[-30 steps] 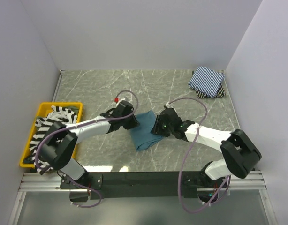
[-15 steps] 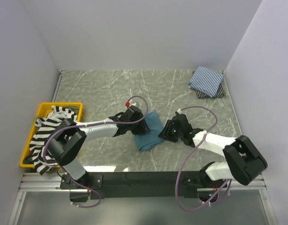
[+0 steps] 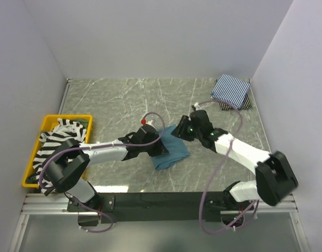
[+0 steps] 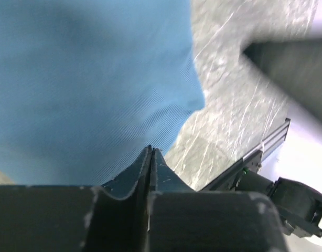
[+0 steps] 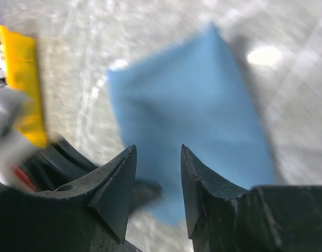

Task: Fold and stack the tank tops
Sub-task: Fold the tank top

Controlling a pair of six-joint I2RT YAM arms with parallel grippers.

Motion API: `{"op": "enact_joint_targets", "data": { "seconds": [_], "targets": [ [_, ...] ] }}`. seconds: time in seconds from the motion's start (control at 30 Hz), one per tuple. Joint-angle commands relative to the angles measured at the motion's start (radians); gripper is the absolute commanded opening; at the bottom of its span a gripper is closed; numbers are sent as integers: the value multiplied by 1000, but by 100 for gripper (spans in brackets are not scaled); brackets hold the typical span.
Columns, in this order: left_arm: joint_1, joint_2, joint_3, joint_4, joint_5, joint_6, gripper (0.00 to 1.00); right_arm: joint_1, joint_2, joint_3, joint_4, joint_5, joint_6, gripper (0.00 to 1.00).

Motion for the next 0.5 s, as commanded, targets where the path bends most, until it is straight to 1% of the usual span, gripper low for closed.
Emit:
{"op": "enact_joint_targets", "data": {
  "seconds": [0.0,0.03,0.13,0.23,0.3,0.37,0.47],
  "targets": [
    [-16,-25,-47,99,42,-54,4,-9,159,128,58,-89,-54,45],
    [-17,-28,-63,115,45,-58,3,-8,233,146,79,-98,-55,44],
    [-30,-24,-77,125,42,-63,1,-23,362,209,92,-112,-57,43],
    [-33,11,-89,152,54,-71,0,-60,455,231,93,-127,-51,42],
    [-34,44,-98,180,67,-86,1,-86,486,229,93,-138,-46,41],
    [-37,59,-123,203,84,-100,1,-129,513,222,130,-161,-35,41],
    [-69,94,-136,206,76,-121,1,-167,538,226,133,-195,-29,41]
  ]
}}
